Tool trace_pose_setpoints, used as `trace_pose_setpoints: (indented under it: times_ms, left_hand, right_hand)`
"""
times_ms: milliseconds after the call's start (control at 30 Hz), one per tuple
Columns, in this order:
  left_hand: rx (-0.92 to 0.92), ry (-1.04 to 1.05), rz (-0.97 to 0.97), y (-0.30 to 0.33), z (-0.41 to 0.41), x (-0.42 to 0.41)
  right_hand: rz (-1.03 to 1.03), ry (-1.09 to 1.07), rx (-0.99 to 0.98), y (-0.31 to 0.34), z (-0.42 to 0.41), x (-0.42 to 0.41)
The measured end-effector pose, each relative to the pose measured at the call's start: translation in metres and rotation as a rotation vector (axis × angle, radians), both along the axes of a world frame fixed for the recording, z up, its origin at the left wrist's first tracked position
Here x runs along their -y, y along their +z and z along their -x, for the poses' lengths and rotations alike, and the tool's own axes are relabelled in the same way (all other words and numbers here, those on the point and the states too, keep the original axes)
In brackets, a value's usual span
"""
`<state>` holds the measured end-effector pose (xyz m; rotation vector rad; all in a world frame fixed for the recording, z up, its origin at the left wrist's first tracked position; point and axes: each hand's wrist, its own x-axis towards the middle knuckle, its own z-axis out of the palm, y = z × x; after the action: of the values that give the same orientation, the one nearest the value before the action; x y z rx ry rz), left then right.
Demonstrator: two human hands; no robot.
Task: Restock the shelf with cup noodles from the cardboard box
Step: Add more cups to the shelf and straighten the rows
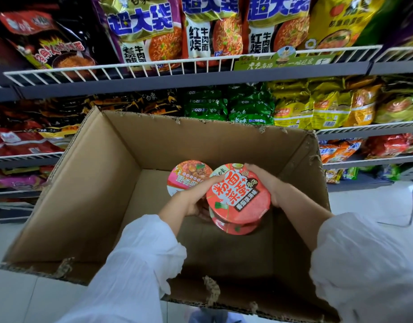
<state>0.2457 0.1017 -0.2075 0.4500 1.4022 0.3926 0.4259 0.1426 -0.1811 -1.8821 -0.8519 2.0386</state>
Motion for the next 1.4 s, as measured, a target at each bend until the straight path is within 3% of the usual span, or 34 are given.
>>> trace_pose_setpoints:
  times_ms: [167,367,567,733,867,1133,1400]
  left_hand:
    - [0.035,0.057,0.013,-0.004,0.005,0.008]
    - [0.019,0.008,0.024,0.000,0.003,0.006]
    - [0.063,-0.072,0.063,0.038,0.020,0.002]
    - [0.063,-0.063,-0.033,0.089,0.060,0.004]
    - [-0.046,0.097,-0.149,0.130,0.094,0.026]
    - [-0.118,0.631,-0.322,0.189,0.181,0.095]
    - [-0.082,0.834,-0.542,0.262,0.266,0.162]
  right_hand:
    - [0.031,-0.004,-0.051,-0.004,0.001,0.013]
    - [0.036,0.071,0.090,0.017,0.000,0.011]
    - [-0.023,0.270,0.229,0.049,0.000,0.002]
    - [-0.098,0.425,0.129,0.091,0.023,-0.013]
    - [-0.211,0.516,0.073,0.114,0.067,-0.013]
    - [-0.485,0.634,-0.075,0.174,0.178,0.015]
    - [-0.698,0.736,-0.227,0.265,0.287,0.055]
